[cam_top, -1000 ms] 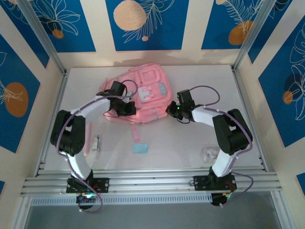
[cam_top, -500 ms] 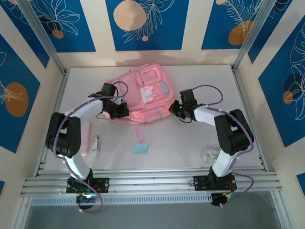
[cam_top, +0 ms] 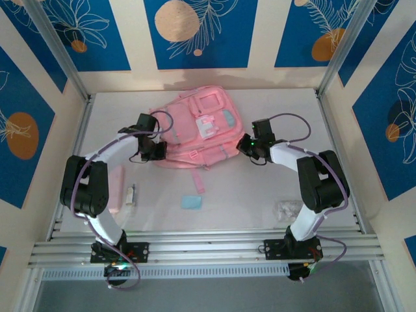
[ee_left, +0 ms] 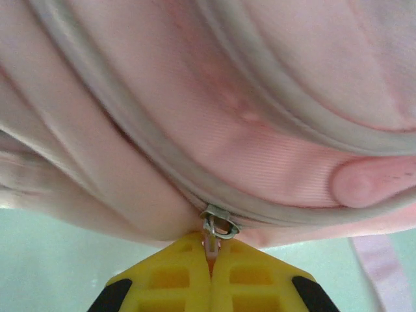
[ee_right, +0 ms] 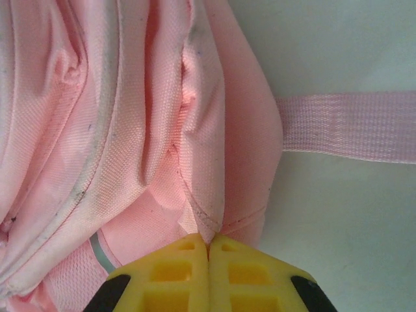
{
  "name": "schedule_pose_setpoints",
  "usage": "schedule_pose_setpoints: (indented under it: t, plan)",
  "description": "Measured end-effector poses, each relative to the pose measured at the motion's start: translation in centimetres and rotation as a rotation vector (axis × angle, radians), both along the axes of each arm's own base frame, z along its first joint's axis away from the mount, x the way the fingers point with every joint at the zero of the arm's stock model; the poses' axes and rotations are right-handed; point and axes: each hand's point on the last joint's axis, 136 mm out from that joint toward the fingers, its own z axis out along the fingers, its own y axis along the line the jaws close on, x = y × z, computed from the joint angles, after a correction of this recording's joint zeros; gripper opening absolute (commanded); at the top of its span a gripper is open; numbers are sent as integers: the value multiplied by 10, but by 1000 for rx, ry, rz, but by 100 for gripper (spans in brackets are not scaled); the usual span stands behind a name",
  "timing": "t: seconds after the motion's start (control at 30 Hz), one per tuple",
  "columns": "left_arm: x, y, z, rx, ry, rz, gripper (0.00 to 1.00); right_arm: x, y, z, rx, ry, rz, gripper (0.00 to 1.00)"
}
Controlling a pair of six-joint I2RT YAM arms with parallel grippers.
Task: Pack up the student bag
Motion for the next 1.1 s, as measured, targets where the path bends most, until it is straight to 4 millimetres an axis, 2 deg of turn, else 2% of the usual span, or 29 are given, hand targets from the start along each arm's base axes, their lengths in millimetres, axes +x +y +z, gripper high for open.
schedule_pose_setpoints:
  t: [0.13,0.37,0.43,0.5,0.57,0.63,0.73,0.87,0.93,1.1]
  plan:
    - [-1,-7,2,-13,-4,-22,0,11,-19,7,-15,-14,-30,0]
    - [-21,-52,6,-85,24,-129,0,54,-50,26,-66,-62,-71,2]
    - [-28,-66,9,-97,31,-158,0,64,-56,30,-77,-66,-75,17]
    - [-35,-80,13,-103,38,-186,0,70,-61,38,-90,-79,-78,37]
    - [-39,-91,18,-121,45,-200,0,72,-63,48,-92,-102,-76,49]
    - [-40,-99,23,-139,48,-202,0,67,-62,57,-94,-110,-67,55]
    - [-37,-110,29,-176,56,-195,0,48,-48,73,-61,-119,-29,55]
    - [-36,-124,31,-212,76,-193,0,5,-19,86,52,-100,33,57]
    - [-36,-134,32,-233,74,-200,0,-13,-2,83,108,-68,62,58]
    - [-42,-161,41,-283,51,-236,0,-50,53,60,265,54,132,60]
